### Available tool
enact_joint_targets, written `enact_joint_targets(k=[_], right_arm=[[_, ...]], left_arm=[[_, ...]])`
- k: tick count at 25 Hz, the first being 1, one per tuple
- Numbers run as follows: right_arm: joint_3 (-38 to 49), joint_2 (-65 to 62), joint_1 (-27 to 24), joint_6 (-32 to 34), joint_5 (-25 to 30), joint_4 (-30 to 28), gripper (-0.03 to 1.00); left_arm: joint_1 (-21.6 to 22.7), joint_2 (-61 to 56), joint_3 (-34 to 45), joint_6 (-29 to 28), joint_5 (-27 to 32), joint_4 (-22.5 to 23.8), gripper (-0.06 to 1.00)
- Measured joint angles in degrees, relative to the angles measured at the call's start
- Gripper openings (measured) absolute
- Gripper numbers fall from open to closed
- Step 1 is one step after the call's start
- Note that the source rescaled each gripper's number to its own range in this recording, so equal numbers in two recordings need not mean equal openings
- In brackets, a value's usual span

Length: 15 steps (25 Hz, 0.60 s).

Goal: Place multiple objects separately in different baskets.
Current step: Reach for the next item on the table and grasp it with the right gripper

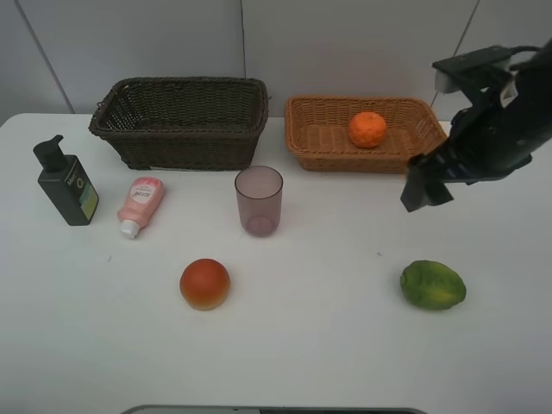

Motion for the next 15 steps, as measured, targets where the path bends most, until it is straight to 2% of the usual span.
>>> enact_joint_targets(k=[5,15], right_arm=[[8.1,-9.3,0.6,-5.5,-0.2,-0.4,0.88],[13.8,-11.0,9.9,-19.1,-1.2,-0.2,0.88]], left_arm=[[0.0,0.0,0.0,0.0,0.0,0.0,0.98],[0.0,0.0,0.0,0.0,0.0,0.0,0.98]])
